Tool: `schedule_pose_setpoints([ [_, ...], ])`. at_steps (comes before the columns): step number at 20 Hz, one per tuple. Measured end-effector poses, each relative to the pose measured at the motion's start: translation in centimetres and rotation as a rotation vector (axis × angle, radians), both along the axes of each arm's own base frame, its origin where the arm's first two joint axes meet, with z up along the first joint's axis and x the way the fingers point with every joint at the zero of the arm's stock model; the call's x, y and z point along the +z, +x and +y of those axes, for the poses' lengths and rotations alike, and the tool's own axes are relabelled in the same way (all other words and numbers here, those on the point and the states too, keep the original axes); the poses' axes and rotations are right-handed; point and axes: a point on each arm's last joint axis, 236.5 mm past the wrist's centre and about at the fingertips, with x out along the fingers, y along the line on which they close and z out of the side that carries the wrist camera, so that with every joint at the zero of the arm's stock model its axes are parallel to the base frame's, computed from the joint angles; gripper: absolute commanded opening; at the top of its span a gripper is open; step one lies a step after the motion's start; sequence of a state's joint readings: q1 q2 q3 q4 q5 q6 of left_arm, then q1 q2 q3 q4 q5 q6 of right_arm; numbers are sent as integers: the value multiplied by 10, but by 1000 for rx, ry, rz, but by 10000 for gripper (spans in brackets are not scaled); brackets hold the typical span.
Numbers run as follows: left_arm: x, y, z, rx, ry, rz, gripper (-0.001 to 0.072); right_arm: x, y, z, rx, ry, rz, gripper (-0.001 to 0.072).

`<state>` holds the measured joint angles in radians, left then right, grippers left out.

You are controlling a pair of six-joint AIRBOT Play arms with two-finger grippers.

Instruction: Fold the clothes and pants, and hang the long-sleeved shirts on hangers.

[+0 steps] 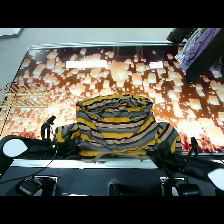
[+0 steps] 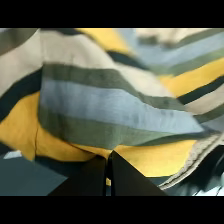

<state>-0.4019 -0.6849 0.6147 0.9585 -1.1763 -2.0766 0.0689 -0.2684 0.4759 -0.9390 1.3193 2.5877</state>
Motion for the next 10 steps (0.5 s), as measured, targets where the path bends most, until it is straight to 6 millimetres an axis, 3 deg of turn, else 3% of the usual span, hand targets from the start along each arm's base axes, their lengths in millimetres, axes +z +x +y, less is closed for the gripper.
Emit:
schedule_pose_setpoints([
  [2,-5,21,-8,38,-10,12,17,-6,35,-5,-81,7,-12,25],
  [5,-23,55,-20,61,7,46,17,-30,83,-11,-184,16,23,26],
  [8,-48,89,-31,73,36,87,18,-62,105,-11,-194,5,83,44],
  [10,-61,106,-38,73,48,108,18,-78,110,-12,-181,-16,104,110],
])
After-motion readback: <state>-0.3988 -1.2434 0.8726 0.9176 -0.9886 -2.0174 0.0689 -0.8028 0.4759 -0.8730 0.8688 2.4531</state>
